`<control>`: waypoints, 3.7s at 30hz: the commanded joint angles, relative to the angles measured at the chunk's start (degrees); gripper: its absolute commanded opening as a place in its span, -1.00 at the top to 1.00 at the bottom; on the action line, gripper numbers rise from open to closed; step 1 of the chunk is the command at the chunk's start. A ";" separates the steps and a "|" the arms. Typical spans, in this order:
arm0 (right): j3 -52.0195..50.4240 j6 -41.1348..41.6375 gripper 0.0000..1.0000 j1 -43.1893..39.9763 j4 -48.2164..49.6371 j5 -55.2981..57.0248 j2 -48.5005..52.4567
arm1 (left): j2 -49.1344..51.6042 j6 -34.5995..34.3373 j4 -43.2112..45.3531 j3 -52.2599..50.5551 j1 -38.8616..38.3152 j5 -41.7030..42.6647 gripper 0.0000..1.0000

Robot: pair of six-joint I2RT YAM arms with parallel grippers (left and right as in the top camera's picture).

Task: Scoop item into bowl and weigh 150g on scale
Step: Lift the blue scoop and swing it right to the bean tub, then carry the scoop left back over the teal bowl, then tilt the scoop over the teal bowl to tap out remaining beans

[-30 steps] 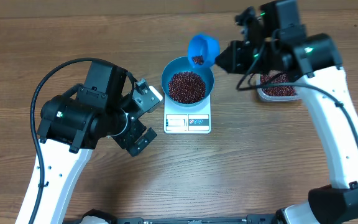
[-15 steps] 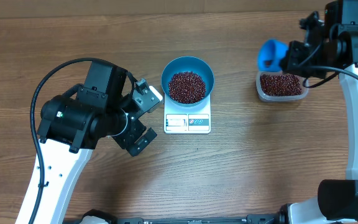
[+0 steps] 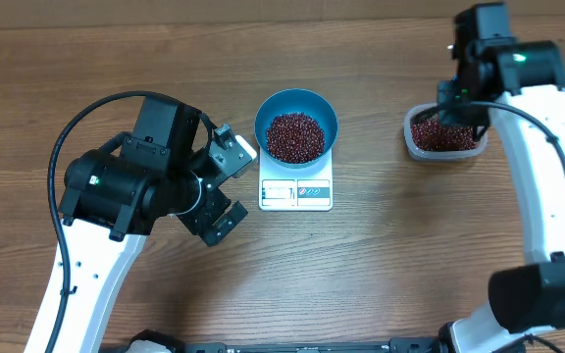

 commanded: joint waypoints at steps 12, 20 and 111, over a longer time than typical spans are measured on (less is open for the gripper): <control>1.49 0.96 0.92 2.97 0.66 8.72 1.79 | -0.61 0.00 0.07 1.20 -0.11 0.04 -0.99; 9.49 -8.28 0.92 2.99 2.73 -27.34 0.55 | -0.61 0.00 0.07 1.20 -0.11 0.04 -0.99; 5.35 -16.31 0.92 32.17 7.10 -10.86 14.05 | -0.61 0.02 0.07 1.20 -0.11 -0.15 -0.99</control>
